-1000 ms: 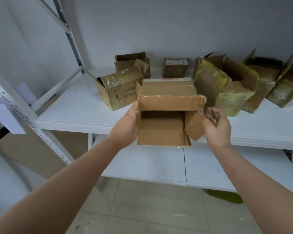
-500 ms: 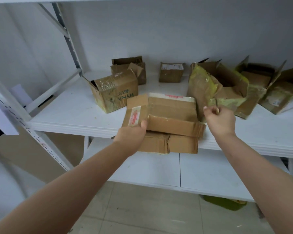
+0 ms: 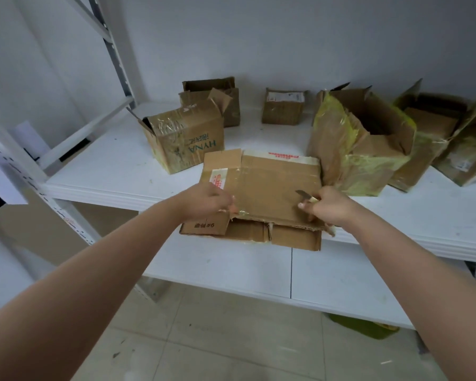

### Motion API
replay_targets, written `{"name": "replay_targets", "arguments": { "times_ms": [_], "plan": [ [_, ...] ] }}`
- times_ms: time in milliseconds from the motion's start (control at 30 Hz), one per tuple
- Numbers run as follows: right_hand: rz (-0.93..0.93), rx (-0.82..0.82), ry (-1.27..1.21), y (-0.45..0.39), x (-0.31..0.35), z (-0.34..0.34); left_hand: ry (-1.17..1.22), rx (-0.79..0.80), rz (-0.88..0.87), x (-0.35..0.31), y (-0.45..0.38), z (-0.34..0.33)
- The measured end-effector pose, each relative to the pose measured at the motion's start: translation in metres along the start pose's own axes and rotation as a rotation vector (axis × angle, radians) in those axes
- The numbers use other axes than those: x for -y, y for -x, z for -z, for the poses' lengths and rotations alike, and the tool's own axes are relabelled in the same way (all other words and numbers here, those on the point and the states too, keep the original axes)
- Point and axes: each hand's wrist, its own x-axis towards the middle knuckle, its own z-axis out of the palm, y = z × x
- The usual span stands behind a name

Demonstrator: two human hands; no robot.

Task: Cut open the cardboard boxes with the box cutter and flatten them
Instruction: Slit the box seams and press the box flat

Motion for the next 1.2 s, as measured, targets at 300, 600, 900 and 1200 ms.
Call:
{"name": "replay_targets", "arguments": {
  "times_ms": [300,600,900,1200],
  "plan": [
    [0.208,-0.377,0.325,-0.02,0.011,-0.016,-0.578,-0.187,-0.172,-0.019,-0.042,-0.021],
    [0.334,-0.253,0.609,-0.05,0.002,-0.05,-0.66,-0.201,-0.032,0.003,-0.079,-0.064],
    [0.307,-0.187,0.619,-0.065,0.003,-0.057,-0.707,-0.242,-0.02,0.01,-0.086,-0.073],
    [0.292,-0.197,0.531,-0.061,0.009,-0.055,-0.706,-0.223,-0.005,0.007,-0.085,-0.069]
  ]
}}
